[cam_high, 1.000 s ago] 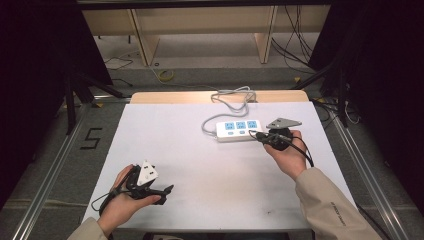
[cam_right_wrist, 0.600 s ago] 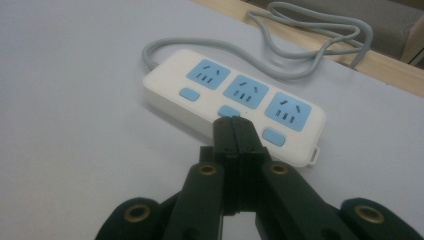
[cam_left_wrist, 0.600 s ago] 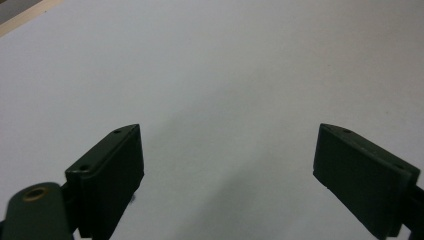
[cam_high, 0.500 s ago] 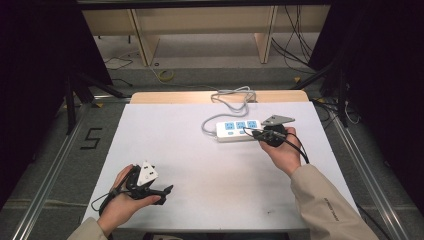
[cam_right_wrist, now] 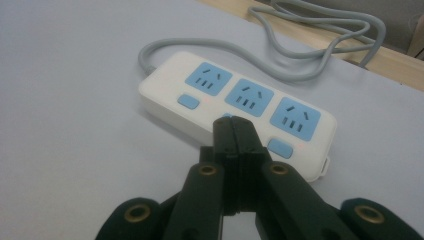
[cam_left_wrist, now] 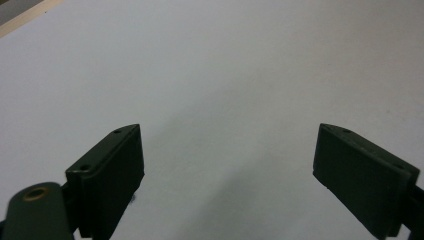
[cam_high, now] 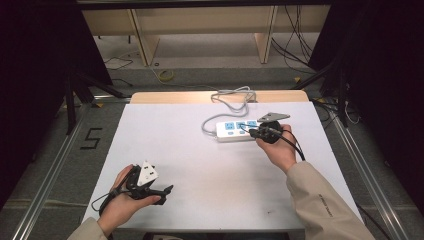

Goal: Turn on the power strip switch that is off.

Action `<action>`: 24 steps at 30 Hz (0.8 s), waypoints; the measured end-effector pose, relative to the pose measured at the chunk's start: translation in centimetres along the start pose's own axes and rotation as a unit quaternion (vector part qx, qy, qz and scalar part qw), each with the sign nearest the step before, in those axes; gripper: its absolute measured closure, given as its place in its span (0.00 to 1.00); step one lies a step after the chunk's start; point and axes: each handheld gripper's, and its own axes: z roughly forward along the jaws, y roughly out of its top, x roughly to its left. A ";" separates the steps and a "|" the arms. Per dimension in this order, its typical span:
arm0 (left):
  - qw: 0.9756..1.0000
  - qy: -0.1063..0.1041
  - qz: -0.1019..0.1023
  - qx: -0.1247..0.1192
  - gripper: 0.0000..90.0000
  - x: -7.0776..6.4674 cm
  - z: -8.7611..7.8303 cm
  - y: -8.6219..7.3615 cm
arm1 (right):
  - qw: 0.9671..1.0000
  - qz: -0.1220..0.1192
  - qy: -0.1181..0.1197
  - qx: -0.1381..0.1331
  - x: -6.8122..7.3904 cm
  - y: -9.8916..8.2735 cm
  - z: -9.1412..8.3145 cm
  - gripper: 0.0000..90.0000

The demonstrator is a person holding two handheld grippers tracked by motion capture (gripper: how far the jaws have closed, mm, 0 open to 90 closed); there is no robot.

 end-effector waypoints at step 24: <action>1.000 0.000 0.002 0.001 0.14 0.0 0.0 0.0 | 1.000 0.010 -0.002 0.016 -0.2 0.6 2.2 1.00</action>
